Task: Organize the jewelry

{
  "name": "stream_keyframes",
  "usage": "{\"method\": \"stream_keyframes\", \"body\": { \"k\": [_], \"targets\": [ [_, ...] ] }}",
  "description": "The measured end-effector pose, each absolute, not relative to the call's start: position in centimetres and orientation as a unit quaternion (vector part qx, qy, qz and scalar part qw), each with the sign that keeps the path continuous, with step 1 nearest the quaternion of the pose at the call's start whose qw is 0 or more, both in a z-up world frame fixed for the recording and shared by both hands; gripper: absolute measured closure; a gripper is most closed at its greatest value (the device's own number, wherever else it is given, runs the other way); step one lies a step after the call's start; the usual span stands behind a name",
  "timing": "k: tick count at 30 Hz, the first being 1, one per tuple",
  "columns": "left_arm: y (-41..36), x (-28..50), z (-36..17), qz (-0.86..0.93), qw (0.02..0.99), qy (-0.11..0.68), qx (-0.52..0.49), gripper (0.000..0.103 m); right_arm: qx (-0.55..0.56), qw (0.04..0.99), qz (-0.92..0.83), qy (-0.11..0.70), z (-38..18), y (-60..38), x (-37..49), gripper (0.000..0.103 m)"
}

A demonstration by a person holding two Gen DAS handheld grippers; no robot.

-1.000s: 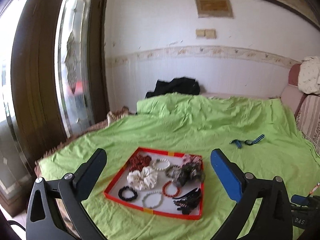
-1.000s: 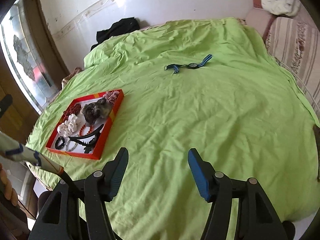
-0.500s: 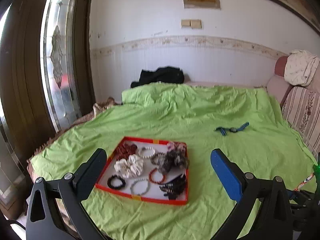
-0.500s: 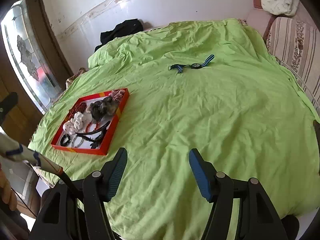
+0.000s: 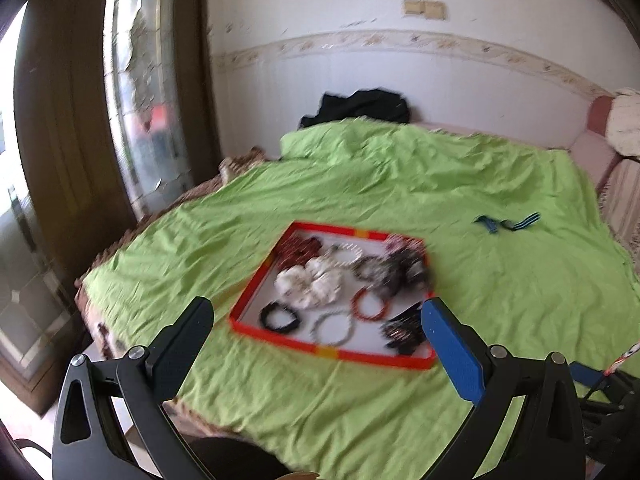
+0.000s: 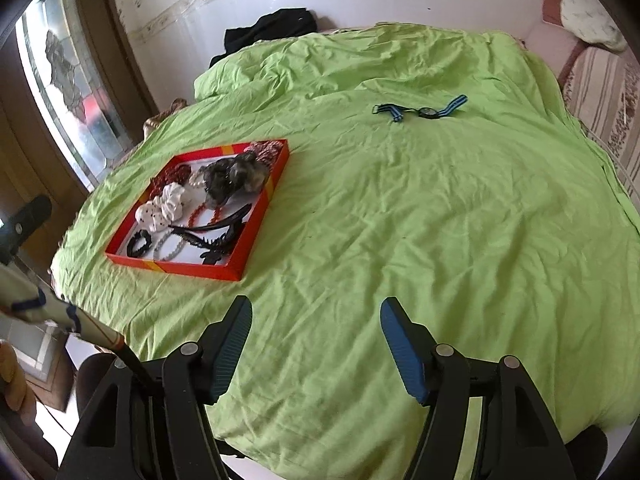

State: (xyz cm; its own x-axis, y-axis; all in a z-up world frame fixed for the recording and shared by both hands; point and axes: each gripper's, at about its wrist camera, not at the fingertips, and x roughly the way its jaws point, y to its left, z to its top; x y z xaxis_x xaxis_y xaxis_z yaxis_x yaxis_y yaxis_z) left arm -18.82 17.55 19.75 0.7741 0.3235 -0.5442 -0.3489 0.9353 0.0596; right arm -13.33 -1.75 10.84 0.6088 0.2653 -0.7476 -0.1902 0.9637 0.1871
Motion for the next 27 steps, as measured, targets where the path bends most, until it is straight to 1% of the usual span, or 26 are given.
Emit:
{"method": "stream_keyframes", "body": {
  "k": [5, 10, 14, 27],
  "targets": [
    [20.3, -18.4, 17.2, 0.191, 0.921, 0.334, -0.06, 0.0, 0.021, 0.89, 0.132, 0.436, 10.2, 0.2, -13.0, 0.029],
    [20.8, -17.8, 15.7, 0.181, 0.912, 0.359, -0.082, 0.0, -0.005, 0.894, 0.126, 0.43, 10.3, 1.4, -13.3, 0.028],
    [20.1, -17.6, 15.3, 0.176, 0.913, 0.36, -0.071, 0.0, -0.016, 0.896, 0.121, 0.428, 10.2, 1.8, -13.2, 0.027],
    [17.4, -16.9, 14.6, 0.16, 0.91, 0.382, -0.03, 0.0, -0.004, 0.89, 0.107, 0.443, 9.4, 0.9, -12.8, 0.026]
  ]
}}
